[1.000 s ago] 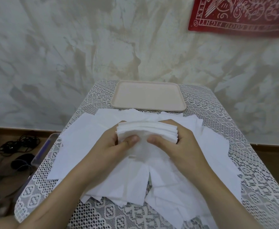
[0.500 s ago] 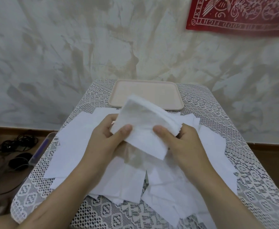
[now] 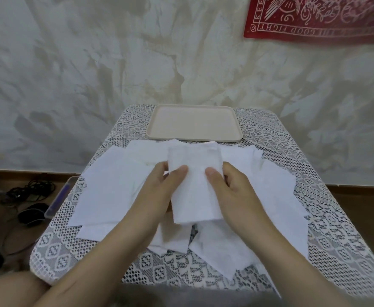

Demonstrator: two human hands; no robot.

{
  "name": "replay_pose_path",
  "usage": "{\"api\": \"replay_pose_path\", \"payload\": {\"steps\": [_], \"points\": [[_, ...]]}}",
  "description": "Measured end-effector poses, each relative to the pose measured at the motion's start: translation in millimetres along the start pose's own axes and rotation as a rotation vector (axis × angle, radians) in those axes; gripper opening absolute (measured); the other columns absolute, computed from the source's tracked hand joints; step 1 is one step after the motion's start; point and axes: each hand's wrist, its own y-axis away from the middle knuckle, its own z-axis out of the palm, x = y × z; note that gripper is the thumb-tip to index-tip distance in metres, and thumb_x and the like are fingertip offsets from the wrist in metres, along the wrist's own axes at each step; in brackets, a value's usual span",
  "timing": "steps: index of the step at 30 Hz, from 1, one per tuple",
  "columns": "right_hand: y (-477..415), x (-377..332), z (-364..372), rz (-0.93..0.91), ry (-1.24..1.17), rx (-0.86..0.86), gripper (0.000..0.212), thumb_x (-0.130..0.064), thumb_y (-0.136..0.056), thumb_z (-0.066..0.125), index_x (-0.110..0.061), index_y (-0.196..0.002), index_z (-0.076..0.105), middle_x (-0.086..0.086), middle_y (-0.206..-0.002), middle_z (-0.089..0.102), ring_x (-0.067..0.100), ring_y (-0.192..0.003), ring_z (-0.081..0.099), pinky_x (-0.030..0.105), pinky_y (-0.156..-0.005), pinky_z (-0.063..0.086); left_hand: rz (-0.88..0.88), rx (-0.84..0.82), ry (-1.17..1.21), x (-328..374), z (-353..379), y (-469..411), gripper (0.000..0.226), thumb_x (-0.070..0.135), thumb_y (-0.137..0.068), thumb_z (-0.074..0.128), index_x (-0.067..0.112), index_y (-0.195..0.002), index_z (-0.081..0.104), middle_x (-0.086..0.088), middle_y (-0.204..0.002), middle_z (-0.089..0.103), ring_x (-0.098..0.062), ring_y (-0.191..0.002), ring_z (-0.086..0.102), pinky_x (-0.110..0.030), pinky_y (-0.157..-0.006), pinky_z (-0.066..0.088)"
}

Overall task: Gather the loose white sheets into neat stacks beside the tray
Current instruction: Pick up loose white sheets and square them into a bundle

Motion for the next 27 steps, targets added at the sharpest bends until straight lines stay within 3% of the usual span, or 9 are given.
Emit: {"api": "replay_pose_path", "payload": {"steps": [3,7,9,11,14,16,20,23,27], "points": [[8.7,1.1,12.5,0.029,-0.065,-0.011,0.039,-0.057,-0.099,0.049,-0.021,-0.108,0.061,-0.002,-0.100,0.072,0.015,-0.095,0.069,0.046,-0.090,0.055,0.035,0.029,-0.037,-6.5,16.1,6.4,0.024,0.040,-0.106,0.059,0.033,-0.128,0.066,0.012,-0.113,0.079,-0.009,-0.103,0.075,-0.033,-0.091,0.058],[9.2,3.9,8.8,0.020,-0.021,-0.027,0.045,-0.064,-0.092,0.042,-0.026,-0.108,0.062,-0.008,-0.100,0.073,0.011,-0.095,0.070,0.050,-0.090,0.056,0.099,0.060,-0.105,-9.1,23.3,7.8,0.019,0.035,-0.107,0.054,0.037,-0.122,0.065,0.020,-0.105,0.078,0.000,-0.093,0.075,-0.016,-0.071,0.056],[7.2,3.3,0.9,0.013,0.008,-0.049,0.047,-0.066,-0.091,0.043,-0.025,-0.103,0.063,-0.005,-0.095,0.072,0.015,-0.090,0.071,0.053,-0.082,0.059,0.116,0.065,-0.120,-8.1,23.4,6.5,0.019,0.036,-0.105,0.058,0.035,-0.121,0.066,0.017,-0.105,0.078,-0.003,-0.093,0.075,-0.020,-0.072,0.058],[3.4,2.3,-8.9,0.018,0.052,-0.086,0.045,-0.062,-0.093,0.048,-0.019,-0.094,0.062,0.001,-0.082,0.068,0.023,-0.074,0.072,0.053,-0.065,0.061,0.127,0.078,-0.155,-5.8,21.4,3.2,0.025,0.045,-0.101,0.066,0.032,-0.123,0.067,0.009,-0.108,0.078,-0.012,-0.097,0.076,-0.035,-0.079,0.061],[-7.7,7.4,-33.0,0.044,0.122,-0.044,0.030,-0.039,-0.099,0.057,-0.015,-0.081,0.063,-0.001,-0.064,0.065,0.019,-0.052,0.065,0.039,-0.051,0.054,0.131,0.124,-0.202,-1.0,12.4,-5.4,0.044,0.055,-0.087,0.064,0.029,-0.123,0.069,0.003,-0.112,0.078,-0.021,-0.102,0.075,-0.052,-0.092,0.060],[-15.1,16.5,-53.8,0.072,0.214,0.050,0.020,-0.033,-0.095,0.062,-0.021,-0.080,0.068,-0.006,-0.066,0.067,0.017,-0.057,0.064,0.036,-0.055,0.053,0.102,0.135,-0.202,2.1,4.3,-11.2,0.043,0.055,-0.085,0.066,0.031,-0.121,0.070,0.003,-0.112,0.078,-0.024,-0.104,0.075,-0.059,-0.096,0.058],[-16.3,29.9,-80.4,0.161,0.480,0.110,0.018,-0.042,-0.088,0.072,-0.026,-0.083,0.066,-0.009,-0.077,0.065,0.018,-0.077,0.065,0.032,-0.072,0.047,0.034,0.124,-0.192,0.1,-6.0,-18.9,0.026,0.046,-0.096,0.071,0.033,-0.119,0.071,0.000,-0.112,0.078,-0.031,-0.108,0.074,-0.059,-0.091,0.060],[-11.4,31.7,-81.2,0.241,0.405,0.060,0.026,-0.048,-0.084,0.073,-0.025,-0.089,0.064,-0.008,-0.081,0.064,0.018,-0.079,0.065,0.032,-0.069,0.045,0.016,0.129,-0.179,-0.5,-4.9,-15.2,0.029,0.048,-0.096,0.070,0.034,-0.121,0.069,-0.002,-0.116,0.077,-0.031,-0.109,0.073,-0.054,-0.080,0.064],[-10.4,37.4,-83.6,0.259,0.347,0.038,0.034,-0.052,-0.082,0.076,-0.021,-0.087,0.065,-0.008,-0.072,0.067,0.016,-0.071,0.065,0.035,-0.069,0.052,0.016,0.114,-0.169,-1.2,-1.7,-10.6,0.026,0.043,-0.100,0.066,0.032,-0.124,0.067,0.001,-0.115,0.078,-0.027,-0.109,0.074,-0.054,-0.091,0.061]]}}
